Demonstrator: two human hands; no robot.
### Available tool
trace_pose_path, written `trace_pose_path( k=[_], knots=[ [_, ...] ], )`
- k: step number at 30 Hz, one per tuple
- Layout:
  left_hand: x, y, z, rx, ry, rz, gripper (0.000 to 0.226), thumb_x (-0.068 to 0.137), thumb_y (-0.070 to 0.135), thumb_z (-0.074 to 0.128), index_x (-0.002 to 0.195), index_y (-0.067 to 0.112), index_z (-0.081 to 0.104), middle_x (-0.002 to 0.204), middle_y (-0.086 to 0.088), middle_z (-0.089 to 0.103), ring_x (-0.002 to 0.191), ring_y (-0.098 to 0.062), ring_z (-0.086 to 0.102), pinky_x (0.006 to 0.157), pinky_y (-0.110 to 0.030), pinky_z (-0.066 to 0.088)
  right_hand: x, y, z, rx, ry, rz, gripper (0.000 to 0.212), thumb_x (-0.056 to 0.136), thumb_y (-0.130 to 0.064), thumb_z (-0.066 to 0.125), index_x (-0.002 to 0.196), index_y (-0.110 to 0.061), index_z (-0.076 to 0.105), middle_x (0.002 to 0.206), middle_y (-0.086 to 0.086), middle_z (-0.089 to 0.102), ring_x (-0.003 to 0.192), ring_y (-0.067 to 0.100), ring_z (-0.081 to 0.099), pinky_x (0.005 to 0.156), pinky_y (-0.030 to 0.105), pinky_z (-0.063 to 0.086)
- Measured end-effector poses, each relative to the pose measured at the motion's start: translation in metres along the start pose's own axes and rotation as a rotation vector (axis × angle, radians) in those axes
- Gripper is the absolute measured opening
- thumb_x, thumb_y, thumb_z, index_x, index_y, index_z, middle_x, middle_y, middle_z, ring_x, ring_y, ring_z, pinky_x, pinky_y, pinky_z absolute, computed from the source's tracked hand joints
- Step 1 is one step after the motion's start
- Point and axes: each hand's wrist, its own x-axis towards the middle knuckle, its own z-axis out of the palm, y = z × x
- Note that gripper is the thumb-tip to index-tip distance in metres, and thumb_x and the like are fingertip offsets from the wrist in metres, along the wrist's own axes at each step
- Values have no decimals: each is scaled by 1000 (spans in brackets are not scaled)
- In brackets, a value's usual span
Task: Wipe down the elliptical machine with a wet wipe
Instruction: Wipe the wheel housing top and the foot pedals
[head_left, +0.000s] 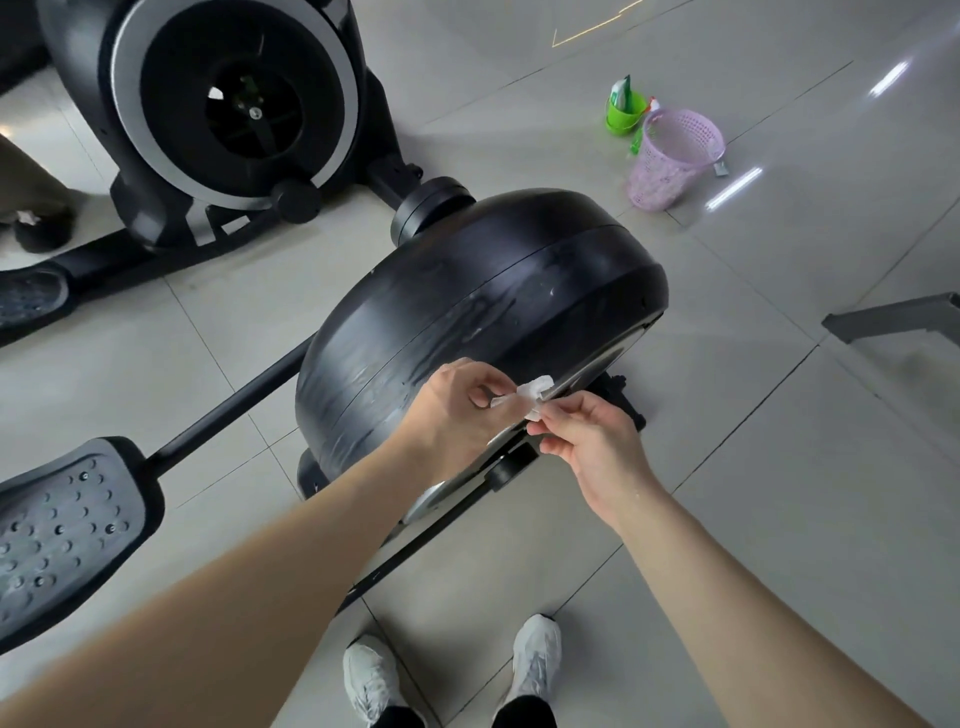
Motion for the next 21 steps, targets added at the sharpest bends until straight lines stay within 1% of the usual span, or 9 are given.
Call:
trace_pose_path(
  k=[3, 6, 9, 11, 13, 15, 17, 19, 21],
  knots=[
    [0, -3, 3, 97, -13, 51, 6, 89, 34, 72, 90, 29, 75, 94, 14, 64, 88, -1, 60, 76, -11, 44, 0, 2, -3, 20, -4, 11, 9, 92, -2, 68, 84, -5, 67, 91, 19, 76, 92, 28, 72, 75, 36, 52],
    [0, -3, 6, 123, -22, 11, 10, 93, 26, 66, 86, 26, 74, 84, 14, 63, 78, 7, 56, 65, -5, 39, 1, 3, -6, 61, -22, 37, 9, 92, -3, 69, 84, -5, 66, 101, 24, 75, 97, 30, 71, 76, 37, 53],
    [1, -1, 7, 26, -27, -60, 12, 95, 20, 64, 84, 23, 69, 73, 14, 62, 63, 6, 55, 58, -7, 39, 0, 2, -8, 136, -29, 71, 12, 94, -3, 65, 83, -5, 61, 98, 19, 75, 97, 29, 72, 76, 37, 55],
    [3, -2, 7, -83, -8, -110, 11, 95, 18, 63, 86, 20, 69, 76, 10, 65, 64, 2, 56, 60, -9, 42, -1, 0, -11, 230, -34, 108, 14, 98, 0, 58, 86, -6, 59, 104, 20, 74, 104, 32, 72, 78, 37, 56],
    [5, -2, 6, -167, 7, -158, 11, 95, 19, 62, 87, 20, 69, 78, 8, 67, 70, -5, 58, 67, -16, 46, -1, -2, -14, 352, -33, 146, 16, 102, 1, 51, 89, -7, 58, 115, 23, 72, 112, 36, 70, 79, 38, 58],
    [7, 0, 7, -197, 9, -188, 12, 97, 20, 60, 90, 18, 69, 80, 5, 68, 72, -6, 59, 67, -15, 47, 0, -4, -16, 469, -49, 175, 14, 104, -3, 50, 94, -7, 60, 123, 24, 69, 114, 35, 69, 83, 41, 60],
    [9, 2, 8, -180, 9, -187, 14, 98, 21, 58, 91, 17, 69, 80, 4, 69, 68, -1, 59, 60, -8, 44, 2, -6, -18, 476, -115, 153, 12, 103, -12, 54, 112, -6, 60, 131, 23, 65, 119, 33, 67, 92, 47, 58],
    [11, 4, 10, -137, -6, -175, 14, 98, 22, 58, 91, 17, 69, 81, 2, 69, 63, 3, 56, 57, -7, 42, 6, -7, -19, 441, -214, 142, 48, 94, -16, 67, 139, -15, 50, 141, 19, 58, 128, 33, 61, 103, 54, 52],
    [13, 6, 12, -145, -32, -162, 14, 97, 21, 58, 91, 17, 69, 80, 0, 69, 62, 1, 56, 57, -9, 43, 9, -7, -22, 414, -294, 168, 80, 83, -18, 81, 151, -27, 39, 148, 12, 53, 133, 32, 57, 108, 59, 46]
  ],
)
